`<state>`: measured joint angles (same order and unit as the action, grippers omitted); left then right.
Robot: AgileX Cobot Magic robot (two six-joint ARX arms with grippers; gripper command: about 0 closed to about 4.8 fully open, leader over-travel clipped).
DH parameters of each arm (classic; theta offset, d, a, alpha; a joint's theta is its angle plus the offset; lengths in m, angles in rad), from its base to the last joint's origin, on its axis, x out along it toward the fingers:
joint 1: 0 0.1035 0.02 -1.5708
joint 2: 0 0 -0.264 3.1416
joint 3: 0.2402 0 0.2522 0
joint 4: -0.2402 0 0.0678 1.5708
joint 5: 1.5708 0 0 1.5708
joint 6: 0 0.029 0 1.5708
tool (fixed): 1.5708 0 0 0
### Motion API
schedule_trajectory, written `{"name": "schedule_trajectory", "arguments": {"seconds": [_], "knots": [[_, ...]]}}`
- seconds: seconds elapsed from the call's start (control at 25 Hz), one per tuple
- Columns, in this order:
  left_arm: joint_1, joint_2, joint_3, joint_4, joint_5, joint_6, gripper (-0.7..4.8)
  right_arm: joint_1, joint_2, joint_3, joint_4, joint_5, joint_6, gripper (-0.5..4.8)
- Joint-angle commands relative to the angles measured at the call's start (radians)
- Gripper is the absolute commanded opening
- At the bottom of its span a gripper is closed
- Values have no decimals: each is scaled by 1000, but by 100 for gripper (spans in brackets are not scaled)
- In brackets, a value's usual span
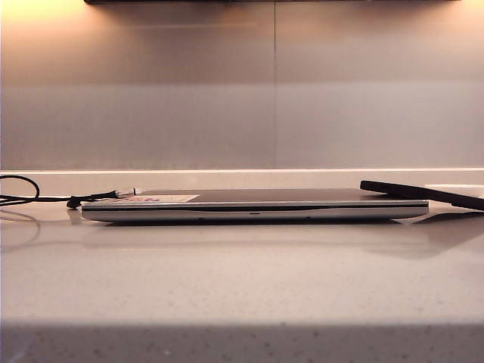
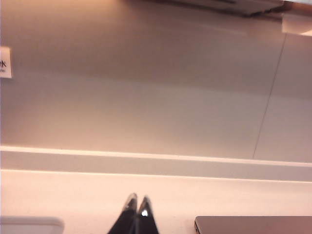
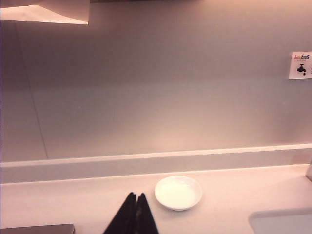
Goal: Pick up the charging cable and the phone, plug the charging cable into the charging port on the phone, and finally place them back on the table.
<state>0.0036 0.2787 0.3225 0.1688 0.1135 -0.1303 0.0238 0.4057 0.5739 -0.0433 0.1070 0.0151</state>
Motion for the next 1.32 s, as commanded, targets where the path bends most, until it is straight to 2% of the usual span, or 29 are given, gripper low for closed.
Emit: {"name": "schedule_trajectory", "arguments": {"seconds": [0.04, 0.28, 0.44, 0.52, 0.6, 0.68, 0.8, 0.92, 1.08, 1.32], "knots": [[-1, 76, 38, 59, 3, -6, -6, 16, 48, 42, 17, -15, 5, -6], [-2, 288, 167, 77, 3, -2, -6, 116, 166, 136, 10, -20, 3, -6], [-13, 415, 243, 79, 3, 4, -6, 200, 199, 155, 10, -45, -50, -5], [-55, 461, 269, 79, 3, 42, -6, 238, 201, 155, -10, -63, -50, -5], [-137, 505, 282, 80, 3, 101, -6, 276, 202, 155, -55, -70, -51, -5], [-239, 549, 283, 69, 3, 188, -6, 310, 201, 155, -93, -134, -80, -5], [-317, 584, 283, 26, 3, 254, -6, 336, 201, 155, -137, -209, -127, -5], [-331, 606, 282, -31, 3, 269, -6, 361, 201, 155, -183, -224, -133, -5], [-331, 612, 282, -102, 3, 366, -6, 406, 201, 155, -223, -271, -229, -5], [-331, 613, 280, -177, 3, 367, -6, 499, 201, 154, -291, -264, -282, -5]]}}
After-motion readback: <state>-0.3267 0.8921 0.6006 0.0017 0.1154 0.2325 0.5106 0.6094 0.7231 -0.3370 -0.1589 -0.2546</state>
